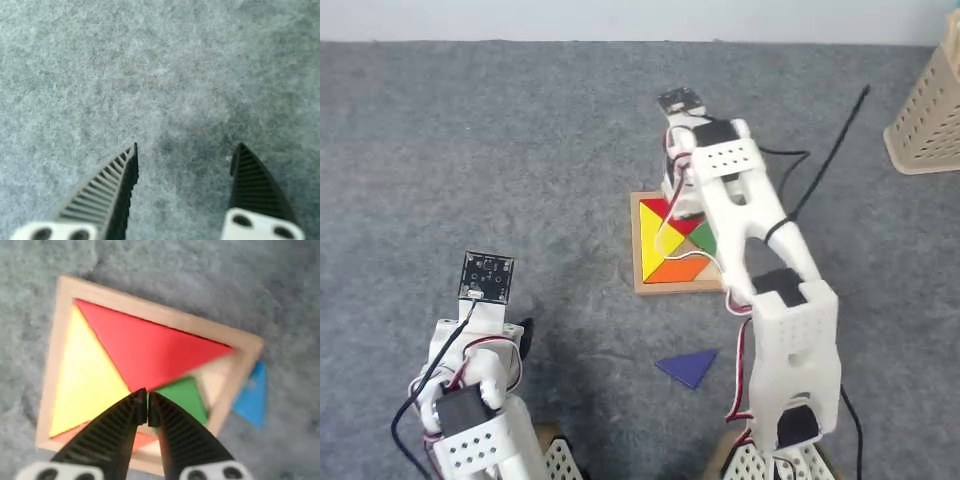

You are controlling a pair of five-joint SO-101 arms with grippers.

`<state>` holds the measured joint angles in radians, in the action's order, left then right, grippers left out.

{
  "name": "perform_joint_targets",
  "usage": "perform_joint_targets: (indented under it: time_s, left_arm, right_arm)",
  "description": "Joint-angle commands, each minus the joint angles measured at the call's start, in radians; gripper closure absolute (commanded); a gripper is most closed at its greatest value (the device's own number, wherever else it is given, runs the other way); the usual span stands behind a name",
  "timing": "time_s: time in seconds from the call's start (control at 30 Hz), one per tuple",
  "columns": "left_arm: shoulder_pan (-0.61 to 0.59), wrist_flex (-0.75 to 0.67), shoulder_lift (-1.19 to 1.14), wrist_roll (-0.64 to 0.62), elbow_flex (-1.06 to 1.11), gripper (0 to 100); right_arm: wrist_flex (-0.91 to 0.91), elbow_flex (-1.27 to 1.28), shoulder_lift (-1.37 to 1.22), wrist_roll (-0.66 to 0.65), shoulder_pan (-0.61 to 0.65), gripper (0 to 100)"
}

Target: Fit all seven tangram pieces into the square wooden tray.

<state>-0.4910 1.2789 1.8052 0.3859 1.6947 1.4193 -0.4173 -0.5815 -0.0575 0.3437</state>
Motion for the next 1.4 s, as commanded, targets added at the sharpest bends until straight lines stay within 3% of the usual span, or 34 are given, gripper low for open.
perform_joint_targets:
  time_s: [0.0,0.3,0.67,0.93,1.07,1.23,1.37]
  left_arm:
    - [-0.006,0.005,0.015,0.011,-0.008,72]
    - [-0.006,0.005,0.015,0.011,-0.008,72]
    - [-0.006,0.005,0.015,0.011,-0.008,72]
    - [-0.006,0.005,0.015,0.011,-0.008,72]
    - [-0.006,0.005,0.015,0.011,-0.008,72]
    - [-0.006,0.005,0.015,0.011,-0.008,72]
    - [-0.006,0.005,0.015,0.011,-0.008,72]
  right_arm:
    - [-0.001,0.035,0.073,0.017,-0.064,99.1]
    - [-0.051,0.081,-0.005,-0.028,-0.073,99.1]
    - [-0.059,0.126,-0.012,-0.029,0.044,99.1]
    - [-0.035,0.115,0.13,-0.028,0.05,99.1]
    - [0.03,0.115,0.263,-0.054,-0.001,98.9]
    - [0.039,0.112,0.298,-0.15,-0.16,98.6]
    - [0.028,0.112,0.202,-0.155,-0.179,89.5]
